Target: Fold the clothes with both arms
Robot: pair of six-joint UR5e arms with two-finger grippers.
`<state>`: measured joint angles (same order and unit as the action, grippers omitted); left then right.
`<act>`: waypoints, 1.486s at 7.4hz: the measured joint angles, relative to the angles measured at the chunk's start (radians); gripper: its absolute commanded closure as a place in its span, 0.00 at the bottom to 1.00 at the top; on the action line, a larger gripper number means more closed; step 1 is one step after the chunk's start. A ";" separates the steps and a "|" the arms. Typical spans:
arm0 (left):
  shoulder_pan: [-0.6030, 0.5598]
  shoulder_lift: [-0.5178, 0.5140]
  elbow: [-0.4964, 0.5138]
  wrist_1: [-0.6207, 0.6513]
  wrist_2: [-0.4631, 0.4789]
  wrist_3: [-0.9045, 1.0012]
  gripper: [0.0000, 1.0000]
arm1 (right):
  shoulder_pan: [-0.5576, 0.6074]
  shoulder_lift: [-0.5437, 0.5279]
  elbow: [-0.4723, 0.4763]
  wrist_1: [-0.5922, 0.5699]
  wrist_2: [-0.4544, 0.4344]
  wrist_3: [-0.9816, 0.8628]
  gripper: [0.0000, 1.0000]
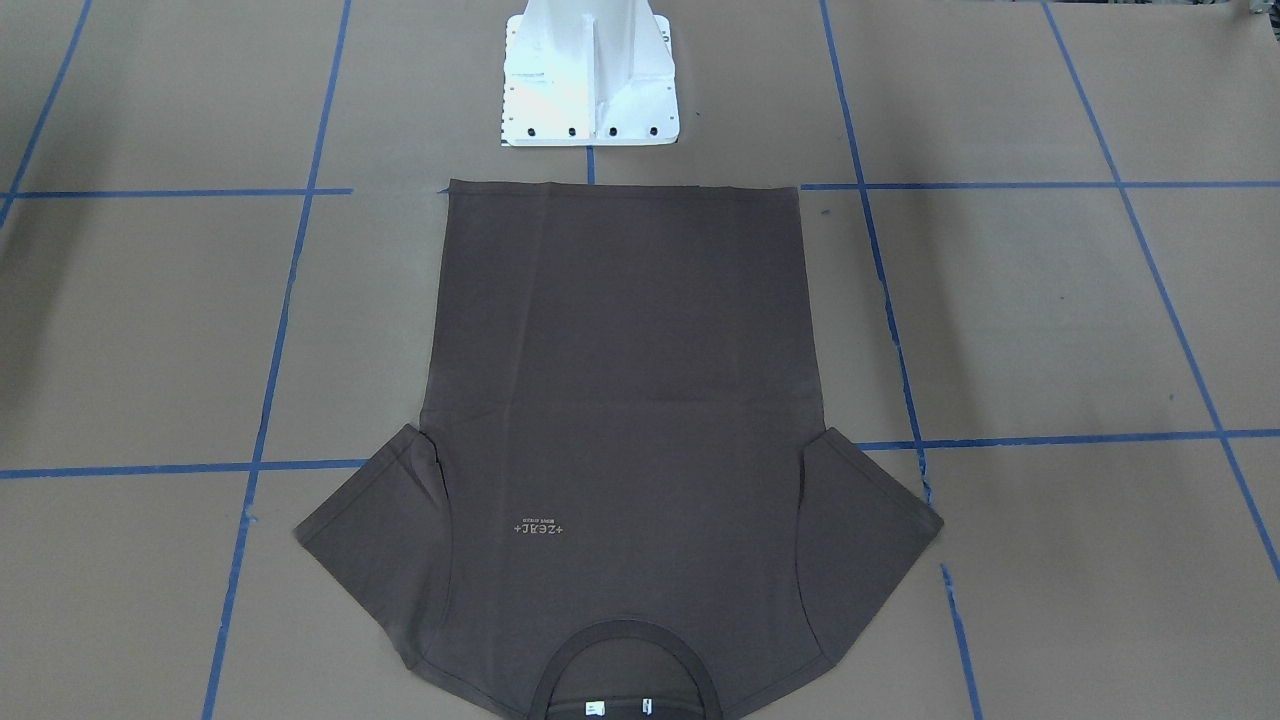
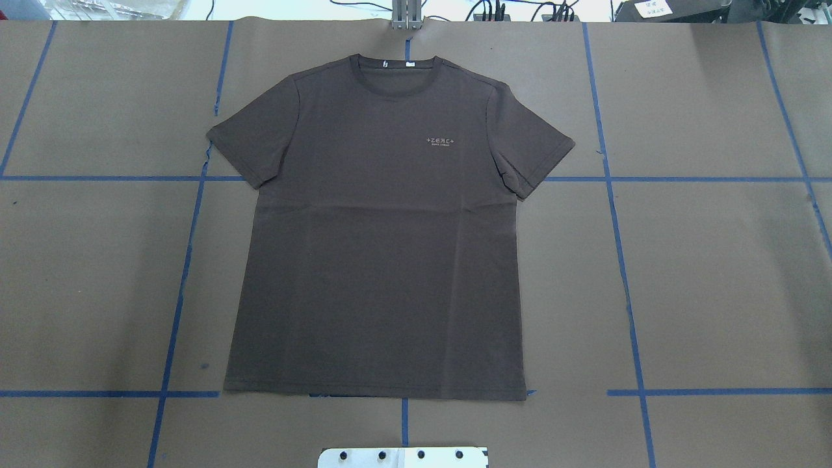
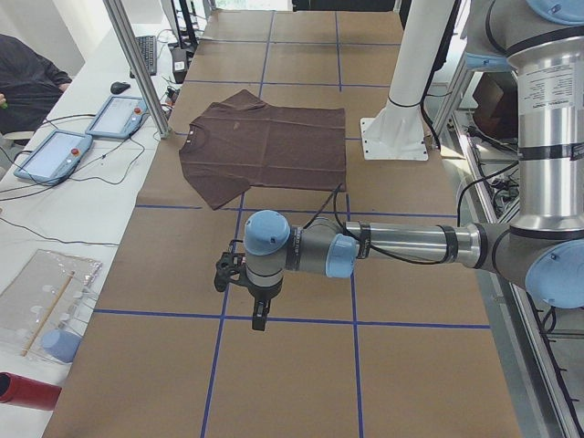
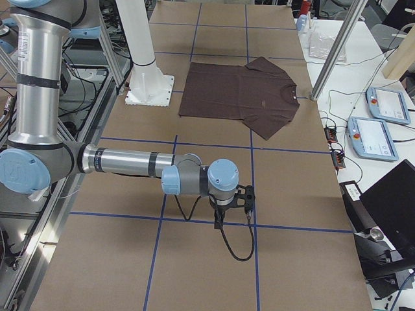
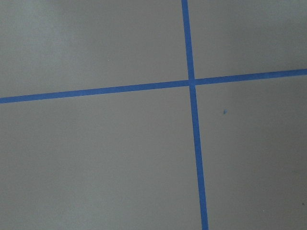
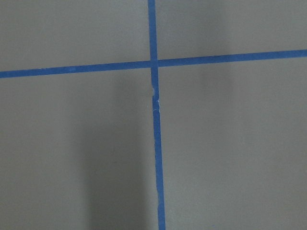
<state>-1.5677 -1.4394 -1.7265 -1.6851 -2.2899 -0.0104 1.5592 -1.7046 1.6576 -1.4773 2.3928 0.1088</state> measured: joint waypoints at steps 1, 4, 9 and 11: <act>0.000 0.000 -0.005 0.002 0.000 -0.001 0.00 | 0.000 0.004 0.002 0.000 -0.007 0.002 0.00; 0.002 -0.049 -0.037 -0.024 -0.006 -0.004 0.00 | -0.029 0.123 -0.013 0.031 0.010 0.036 0.00; 0.025 -0.202 0.009 -0.146 -0.038 -0.093 0.00 | -0.387 0.513 -0.182 0.216 -0.092 0.506 0.00; 0.048 -0.227 0.039 -0.167 -0.069 -0.122 0.00 | -0.541 0.571 -0.291 0.417 -0.211 0.723 0.00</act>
<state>-1.5196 -1.6666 -1.6879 -1.8517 -2.3585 -0.1328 1.0184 -1.1334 1.3671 -1.0605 2.1816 0.8317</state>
